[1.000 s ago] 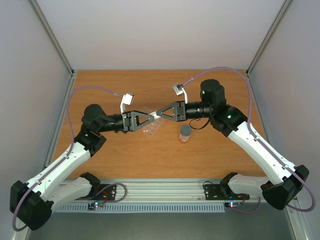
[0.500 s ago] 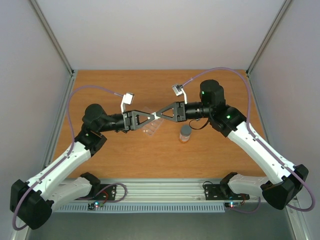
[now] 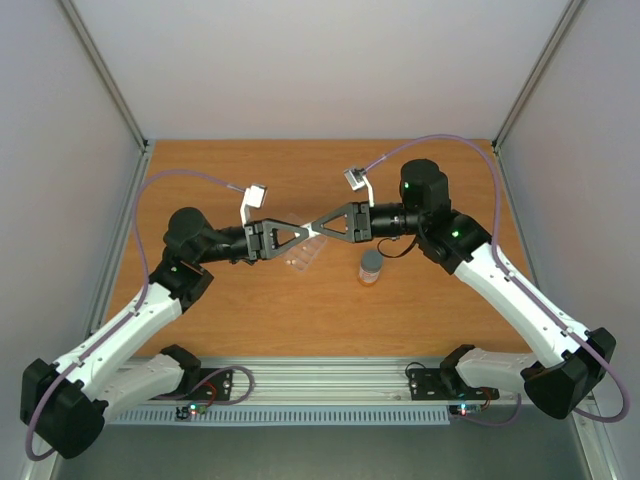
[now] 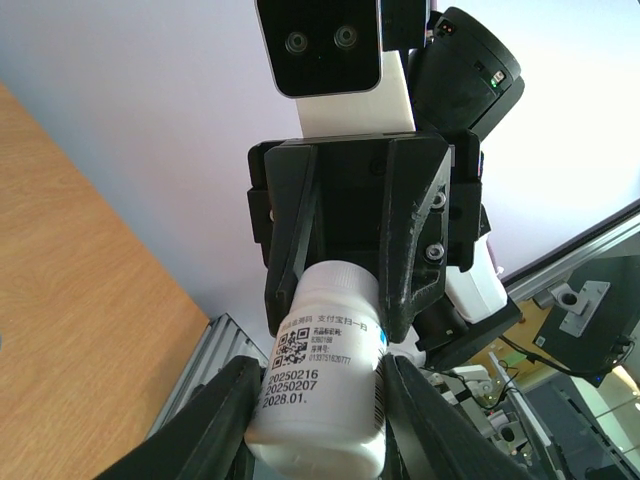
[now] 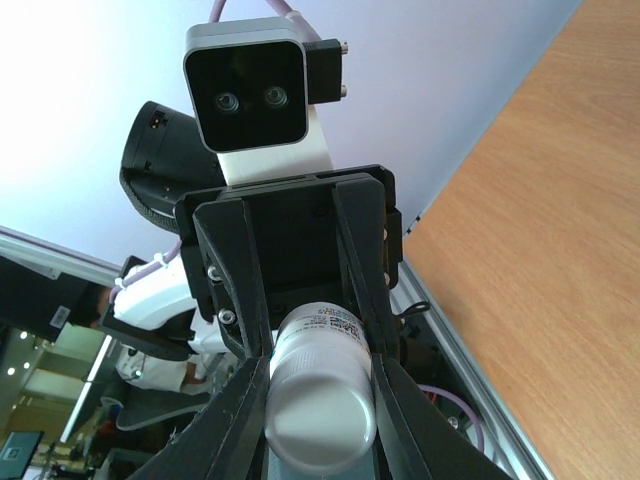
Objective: Sort the pills into containers
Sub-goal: Pick up the pill bottle at the center of the board, then unscrew the lid of the pill bottle.
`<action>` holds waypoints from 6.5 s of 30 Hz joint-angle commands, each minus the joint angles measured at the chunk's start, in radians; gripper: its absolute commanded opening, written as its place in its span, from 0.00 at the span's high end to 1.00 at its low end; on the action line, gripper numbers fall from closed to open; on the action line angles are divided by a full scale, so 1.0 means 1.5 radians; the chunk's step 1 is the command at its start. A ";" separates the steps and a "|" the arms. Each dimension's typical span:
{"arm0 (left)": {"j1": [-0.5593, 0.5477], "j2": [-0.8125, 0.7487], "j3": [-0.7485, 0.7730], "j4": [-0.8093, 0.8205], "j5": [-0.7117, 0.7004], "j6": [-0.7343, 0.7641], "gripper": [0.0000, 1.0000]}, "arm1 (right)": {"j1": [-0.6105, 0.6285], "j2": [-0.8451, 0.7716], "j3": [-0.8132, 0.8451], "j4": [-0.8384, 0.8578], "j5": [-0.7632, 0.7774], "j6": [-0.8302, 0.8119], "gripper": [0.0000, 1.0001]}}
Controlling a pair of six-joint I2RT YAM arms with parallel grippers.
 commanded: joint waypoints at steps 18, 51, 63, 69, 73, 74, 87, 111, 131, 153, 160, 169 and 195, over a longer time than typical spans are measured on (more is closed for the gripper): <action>-0.002 0.001 0.051 -0.072 -0.019 0.136 1.00 | -0.003 0.029 0.020 -0.010 -0.010 0.001 0.61; 0.026 0.007 0.062 -0.086 -0.001 0.170 1.00 | -0.026 0.048 0.062 -0.067 -0.024 -0.015 0.69; 0.029 0.020 0.052 -0.033 0.004 0.134 1.00 | -0.026 0.054 0.076 -0.103 -0.023 -0.082 0.99; 0.033 0.032 0.033 0.085 0.028 0.027 1.00 | -0.026 0.045 0.086 -0.100 -0.045 -0.207 0.99; 0.035 0.044 0.037 0.144 0.039 -0.044 1.00 | -0.026 0.039 0.102 -0.103 -0.065 -0.290 0.99; 0.035 0.046 0.038 0.157 0.042 -0.055 1.00 | -0.025 0.042 0.109 -0.110 -0.077 -0.312 0.99; 0.035 0.077 0.069 0.256 0.084 -0.186 1.00 | -0.025 0.050 0.196 -0.205 -0.070 -0.479 0.99; 0.035 0.024 0.128 -0.095 -0.001 0.156 1.00 | -0.078 0.042 0.169 -0.074 -0.058 -0.165 0.56; 0.013 0.000 0.147 -0.197 -0.062 0.310 1.00 | -0.077 0.077 0.150 -0.126 -0.053 -0.057 0.56; -0.004 0.037 0.157 -0.171 -0.078 0.319 1.00 | -0.072 0.084 0.140 -0.134 -0.076 -0.057 0.56; -0.004 0.046 0.162 -0.161 -0.075 0.316 1.00 | -0.072 0.089 0.136 -0.138 -0.077 -0.063 0.56; -0.004 0.055 0.159 -0.160 -0.070 0.320 1.00 | -0.072 0.097 0.141 -0.120 -0.080 -0.053 0.61; 0.012 0.136 0.147 0.132 0.092 0.010 1.00 | -0.072 0.036 0.156 -0.182 -0.068 -0.434 0.93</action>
